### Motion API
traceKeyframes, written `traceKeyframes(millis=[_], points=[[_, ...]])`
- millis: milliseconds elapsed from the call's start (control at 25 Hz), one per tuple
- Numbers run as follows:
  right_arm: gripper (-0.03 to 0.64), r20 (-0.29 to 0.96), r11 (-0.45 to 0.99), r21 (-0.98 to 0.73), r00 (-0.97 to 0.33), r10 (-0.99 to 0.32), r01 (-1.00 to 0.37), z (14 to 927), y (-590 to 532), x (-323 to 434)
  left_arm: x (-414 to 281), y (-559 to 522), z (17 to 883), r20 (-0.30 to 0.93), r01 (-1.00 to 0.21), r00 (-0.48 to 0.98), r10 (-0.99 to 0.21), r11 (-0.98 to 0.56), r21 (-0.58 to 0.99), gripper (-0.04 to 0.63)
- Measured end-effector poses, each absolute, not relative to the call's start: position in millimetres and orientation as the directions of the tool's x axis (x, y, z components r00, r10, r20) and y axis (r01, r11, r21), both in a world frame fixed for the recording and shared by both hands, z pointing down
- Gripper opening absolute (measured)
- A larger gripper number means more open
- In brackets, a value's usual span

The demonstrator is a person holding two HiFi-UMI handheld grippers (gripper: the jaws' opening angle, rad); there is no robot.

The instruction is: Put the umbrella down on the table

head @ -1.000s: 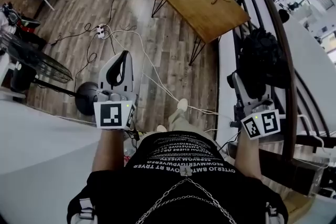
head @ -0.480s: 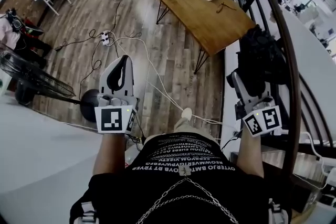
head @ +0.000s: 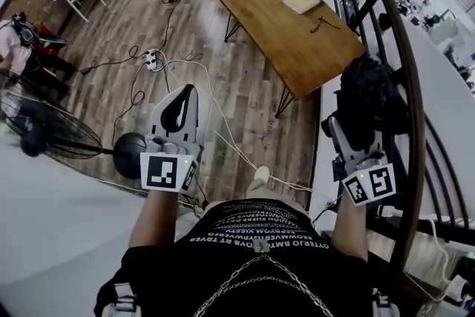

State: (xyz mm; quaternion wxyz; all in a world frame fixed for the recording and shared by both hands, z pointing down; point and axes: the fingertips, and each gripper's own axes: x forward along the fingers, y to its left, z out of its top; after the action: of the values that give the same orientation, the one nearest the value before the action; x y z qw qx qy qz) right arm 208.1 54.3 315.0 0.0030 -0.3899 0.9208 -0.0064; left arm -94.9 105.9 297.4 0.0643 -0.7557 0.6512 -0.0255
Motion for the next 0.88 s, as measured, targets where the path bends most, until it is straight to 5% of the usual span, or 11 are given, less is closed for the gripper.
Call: traceKeyframes(millis=[880], points=[[0.273, -0.010, 0.782, -0.033, -0.782, -0.623, -0.623, 322, -40, 224, -70, 29, 312, -0.018, -0.985, 0.056, -0.998, -0.052, -0.163, 0.029]])
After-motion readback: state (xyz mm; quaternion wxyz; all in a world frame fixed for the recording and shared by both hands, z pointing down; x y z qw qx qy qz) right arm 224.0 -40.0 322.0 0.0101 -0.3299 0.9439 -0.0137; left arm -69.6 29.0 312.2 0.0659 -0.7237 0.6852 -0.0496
